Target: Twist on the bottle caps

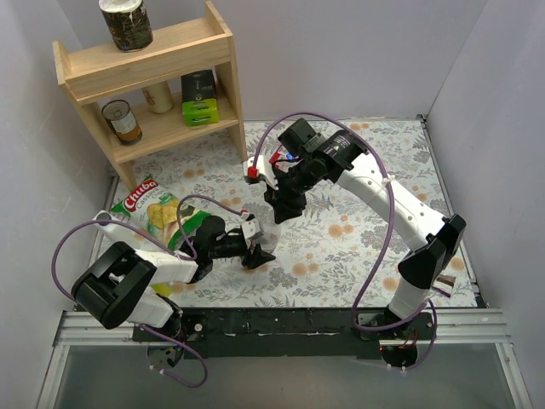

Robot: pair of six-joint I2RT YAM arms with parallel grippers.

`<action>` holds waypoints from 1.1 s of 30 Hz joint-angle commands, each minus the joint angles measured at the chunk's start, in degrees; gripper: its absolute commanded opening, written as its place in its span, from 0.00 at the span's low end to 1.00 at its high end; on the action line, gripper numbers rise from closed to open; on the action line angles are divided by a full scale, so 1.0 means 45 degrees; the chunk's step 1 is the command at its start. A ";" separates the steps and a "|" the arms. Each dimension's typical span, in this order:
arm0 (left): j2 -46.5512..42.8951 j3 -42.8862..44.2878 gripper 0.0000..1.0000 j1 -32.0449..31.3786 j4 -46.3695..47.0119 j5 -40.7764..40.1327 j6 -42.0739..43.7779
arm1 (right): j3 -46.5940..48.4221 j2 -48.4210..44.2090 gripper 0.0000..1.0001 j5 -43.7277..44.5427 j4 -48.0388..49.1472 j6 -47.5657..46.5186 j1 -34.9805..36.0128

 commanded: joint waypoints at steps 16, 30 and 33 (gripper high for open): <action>-0.0587 0.1029 0.00 -0.0055 -0.0666 -0.0048 -0.0818 | 0.0398 -0.1594 0.93 0.0832 0.0237 0.1376 -0.1460; -0.1193 0.1634 0.00 -0.0055 -0.2307 0.0480 -0.0562 | -0.1420 -0.1499 0.96 -0.3464 0.2902 -0.0244 -0.1171; -0.1193 0.1713 0.00 -0.0055 -0.2366 0.0460 -0.0892 | -0.1381 -0.1322 0.96 -0.3681 0.2391 -0.0830 -0.0956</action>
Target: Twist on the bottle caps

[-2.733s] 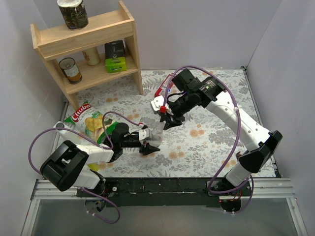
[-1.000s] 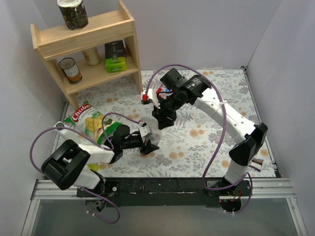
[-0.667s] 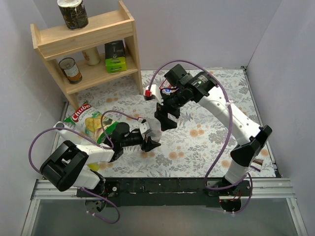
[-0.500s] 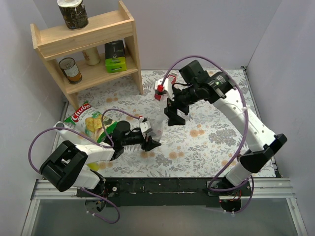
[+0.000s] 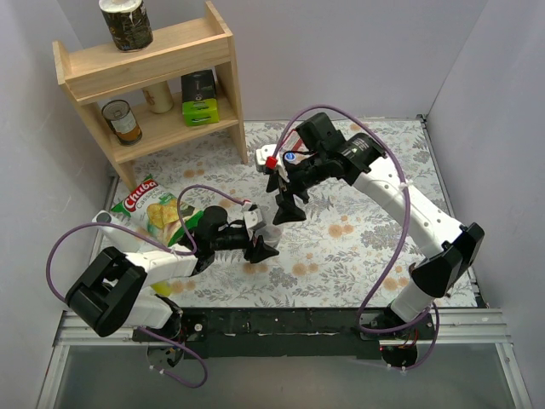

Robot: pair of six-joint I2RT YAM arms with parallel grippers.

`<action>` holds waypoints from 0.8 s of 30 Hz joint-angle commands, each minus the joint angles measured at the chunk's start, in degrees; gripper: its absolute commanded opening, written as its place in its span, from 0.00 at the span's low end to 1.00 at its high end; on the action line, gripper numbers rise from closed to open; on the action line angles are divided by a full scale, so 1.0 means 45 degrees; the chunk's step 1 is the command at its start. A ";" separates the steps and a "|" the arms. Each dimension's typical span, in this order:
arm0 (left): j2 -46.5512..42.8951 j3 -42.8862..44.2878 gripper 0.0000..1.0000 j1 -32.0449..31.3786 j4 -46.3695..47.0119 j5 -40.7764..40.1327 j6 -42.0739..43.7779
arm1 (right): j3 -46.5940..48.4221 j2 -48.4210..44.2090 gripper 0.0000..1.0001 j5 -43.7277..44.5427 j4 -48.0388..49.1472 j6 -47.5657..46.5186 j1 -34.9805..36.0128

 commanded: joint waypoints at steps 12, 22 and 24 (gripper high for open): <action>-0.0343 0.0342 0.00 0.0120 0.0850 -0.0075 -0.2431 | -0.0593 -0.0524 0.96 -0.0037 -0.1100 -0.1661 0.0395; -0.0284 0.0206 0.00 0.0276 0.1261 -0.0525 -0.3076 | -0.1317 -0.0973 0.96 0.0725 -0.0981 -0.0860 0.0395; -0.0303 0.0186 0.00 0.0355 0.1377 -0.0700 -0.3387 | -0.1491 -0.1110 0.96 0.0998 -0.1157 -0.0918 0.0395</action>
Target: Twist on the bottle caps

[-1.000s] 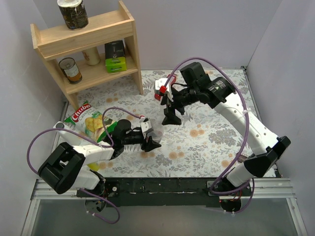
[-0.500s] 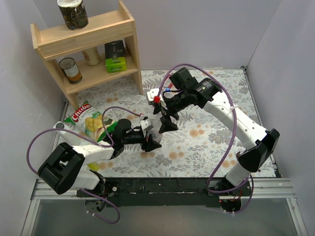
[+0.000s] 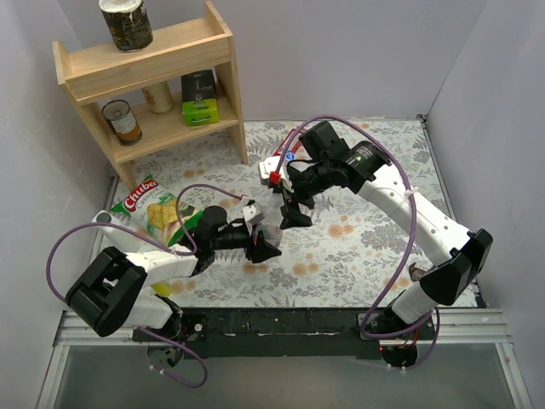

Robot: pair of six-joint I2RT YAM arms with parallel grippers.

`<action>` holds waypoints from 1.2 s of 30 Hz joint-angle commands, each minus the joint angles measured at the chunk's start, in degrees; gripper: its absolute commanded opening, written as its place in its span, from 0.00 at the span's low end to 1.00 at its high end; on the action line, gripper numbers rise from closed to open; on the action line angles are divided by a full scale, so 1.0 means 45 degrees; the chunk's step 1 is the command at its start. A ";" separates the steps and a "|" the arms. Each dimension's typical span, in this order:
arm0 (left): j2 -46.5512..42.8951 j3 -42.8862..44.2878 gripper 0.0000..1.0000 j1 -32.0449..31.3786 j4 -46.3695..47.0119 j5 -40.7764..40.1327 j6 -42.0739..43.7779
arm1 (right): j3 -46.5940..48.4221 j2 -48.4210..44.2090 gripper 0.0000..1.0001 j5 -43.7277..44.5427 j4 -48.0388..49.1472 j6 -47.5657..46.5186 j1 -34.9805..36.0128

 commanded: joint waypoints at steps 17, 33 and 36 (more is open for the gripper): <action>-0.0308 0.0730 0.00 0.0492 -0.1026 0.0589 0.1122 | 0.0206 -0.0918 0.89 0.1426 -0.1913 0.0974 -0.0679; 0.1040 0.4659 0.00 0.0531 -1.0783 0.2918 1.0548 | 0.0680 -0.1230 0.74 0.0720 -0.3649 -0.8322 -0.0213; 0.1059 0.4717 0.00 0.0531 -1.0783 0.2840 1.0587 | 0.0621 -0.1191 0.70 0.0837 -0.3845 -0.8947 -0.0213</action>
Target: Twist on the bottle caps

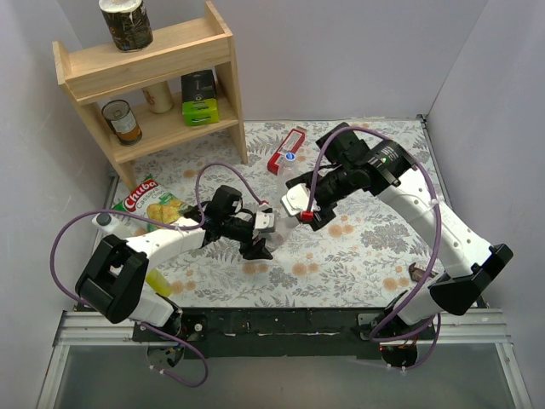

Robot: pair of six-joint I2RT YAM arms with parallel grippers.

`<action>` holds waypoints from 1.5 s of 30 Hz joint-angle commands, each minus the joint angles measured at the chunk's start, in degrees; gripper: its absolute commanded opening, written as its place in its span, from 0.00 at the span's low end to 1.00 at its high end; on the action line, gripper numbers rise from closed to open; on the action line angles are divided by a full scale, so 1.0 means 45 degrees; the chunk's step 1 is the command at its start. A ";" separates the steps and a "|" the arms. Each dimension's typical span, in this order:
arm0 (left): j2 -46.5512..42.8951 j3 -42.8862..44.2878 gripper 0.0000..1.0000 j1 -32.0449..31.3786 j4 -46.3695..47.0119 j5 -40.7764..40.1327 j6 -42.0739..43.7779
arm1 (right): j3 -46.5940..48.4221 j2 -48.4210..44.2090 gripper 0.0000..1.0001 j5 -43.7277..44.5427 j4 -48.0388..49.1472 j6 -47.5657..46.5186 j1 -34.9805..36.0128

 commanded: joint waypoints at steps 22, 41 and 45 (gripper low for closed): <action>0.0255 0.1019 0.00 0.0040 -0.1074 0.0470 0.1258 | -0.0562 0.0039 0.55 -0.0271 -0.0673 -0.2779 0.0713; -0.1188 -0.0287 0.00 0.0040 0.3510 -0.1208 -0.2898 | -0.0038 0.2024 0.13 0.0004 -0.0633 0.1863 0.1026; -0.2049 -0.1089 0.00 -0.0077 0.5369 -0.2770 -0.4191 | 0.1194 0.3376 0.07 -0.0952 -0.0653 0.5960 0.0714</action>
